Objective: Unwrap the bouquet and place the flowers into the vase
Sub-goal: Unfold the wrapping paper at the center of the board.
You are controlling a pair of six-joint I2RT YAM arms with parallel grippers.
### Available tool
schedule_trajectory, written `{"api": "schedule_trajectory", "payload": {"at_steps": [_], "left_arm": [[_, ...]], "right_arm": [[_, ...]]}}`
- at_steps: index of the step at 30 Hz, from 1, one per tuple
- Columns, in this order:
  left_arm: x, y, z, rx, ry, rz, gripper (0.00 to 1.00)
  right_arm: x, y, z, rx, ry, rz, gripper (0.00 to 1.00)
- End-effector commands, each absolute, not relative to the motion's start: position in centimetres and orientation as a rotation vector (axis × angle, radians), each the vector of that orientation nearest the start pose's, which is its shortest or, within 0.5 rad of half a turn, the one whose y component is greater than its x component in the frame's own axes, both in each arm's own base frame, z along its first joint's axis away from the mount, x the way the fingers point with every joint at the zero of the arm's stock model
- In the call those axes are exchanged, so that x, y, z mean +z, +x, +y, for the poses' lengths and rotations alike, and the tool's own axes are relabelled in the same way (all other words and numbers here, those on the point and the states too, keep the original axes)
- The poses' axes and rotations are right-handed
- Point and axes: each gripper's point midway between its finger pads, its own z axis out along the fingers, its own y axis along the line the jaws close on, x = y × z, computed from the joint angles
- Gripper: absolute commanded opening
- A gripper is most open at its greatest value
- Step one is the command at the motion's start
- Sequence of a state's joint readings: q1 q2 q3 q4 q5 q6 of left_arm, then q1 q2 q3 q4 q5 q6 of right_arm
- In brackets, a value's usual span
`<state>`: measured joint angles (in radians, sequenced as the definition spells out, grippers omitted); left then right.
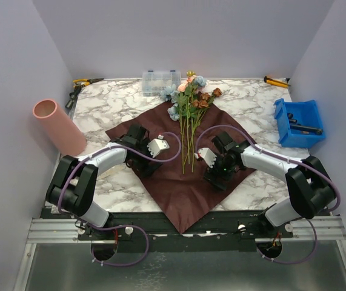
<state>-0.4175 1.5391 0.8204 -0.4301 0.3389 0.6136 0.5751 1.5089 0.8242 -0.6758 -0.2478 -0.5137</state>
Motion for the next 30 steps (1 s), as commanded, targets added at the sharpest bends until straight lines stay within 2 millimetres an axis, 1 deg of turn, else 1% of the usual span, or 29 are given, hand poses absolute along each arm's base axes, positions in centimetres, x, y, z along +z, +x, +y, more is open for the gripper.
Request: {"api": "schedule_trajectory", "payload": {"at_steps": [1, 3, 6, 8, 9, 11, 14, 15, 16, 17, 19, 21, 22, 24, 25, 26, 28, 30], "left_arm": [[-0.2, 23.9, -12.6, -0.412, 1.479, 2.319, 0.91], [-0.8, 23.8, -11.6, -0.406, 1.465, 2.345, 0.91], [-0.7, 24.0, -10.9, -0.418, 1.430, 2.353, 0.91], [0.0, 24.9, -10.9, -0.410, 1.396, 2.342, 0.91], [0.7, 25.5, -11.2, -0.410, 1.366, 2.335, 0.91], [2.4, 26.8, -11.9, -0.419, 1.305, 2.303, 0.91], [5.8, 28.7, -13.2, -0.441, 1.196, 2.249, 0.91], [7.0, 29.5, -13.6, -0.440, 1.164, 2.225, 0.91], [8.2, 30.2, -13.9, -0.442, 1.117, 2.209, 0.98], [9.5, 31.2, -14.3, -0.434, 1.072, 2.180, 0.99], [11.8, 32.8, -14.7, -0.422, 0.974, 2.132, 0.99], [14.0, 34.0, -15.2, -0.426, 0.882, 2.082, 0.99], [15.0, 34.4, -15.4, -0.433, 0.849, 2.057, 0.99], [16.9, 35.7, -15.6, -0.435, 0.722, 2.010, 0.99], [17.9, 36.2, -15.5, -0.436, 0.647, 1.997, 0.99], [18.7, 36.9, -15.3, -0.425, 0.578, 1.972, 0.99], [20.4, 37.6, -14.8, -0.424, 0.436, 1.925, 0.99], [21.0, 38.0, -14.6, -0.449, 0.352, 1.931, 0.99]], "right_arm": [[-1.6, 16.6, 12.1, 0.297, -1.645, 2.622, 0.87], [-1.8, 16.1, 11.6, 0.292, -1.666, 2.638, 0.87], [-1.4, 15.6, 12.0, 0.342, -1.663, 2.635, 0.86], [-0.4, 16.2, 12.6, 0.357, -1.643, 2.609, 0.86], [0.2, 16.8, 13.0, 0.355, -1.629, 2.588, 0.86], [2.0, 18.4, 14.1, 0.352, -1.571, 2.531, 0.86], [5.7, 21.1, 16.2, 0.359, -1.462, 2.431, 0.87], [7.3, 22.4, 17.0, 0.357, -1.414, 2.381, 0.88], [8.8, 23.5, 17.6, 0.354, -1.358, 2.344, 0.88], [10.3, 24.8, 18.3, 0.355, -1.304, 2.298, 0.89], [13.2, 27.2, 19.4, 0.360, -1.183, 2.235, 0.89], [15.5, 29.5, 20.2, 0.374, -1.077, 2.196, 0.89], [16.4, 30.7, 20.5, 0.380, -1.029, 2.185, 0.88], [17.9, 32.7, 21.3, 0.413, -0.934, 2.171, 0.87], [18.3, 33.4, 21.9, 0.456, -0.888, 2.177, 0.86], [19.1, 34.4, 22.4, 0.491, -0.843, 2.164, 0.86], [19.8, 35.9, 23.6, 0.558, -0.759, 2.161, 0.84], [19.6, 37.5, 24.5, 0.598, -0.698, 2.164, 0.82]]}}
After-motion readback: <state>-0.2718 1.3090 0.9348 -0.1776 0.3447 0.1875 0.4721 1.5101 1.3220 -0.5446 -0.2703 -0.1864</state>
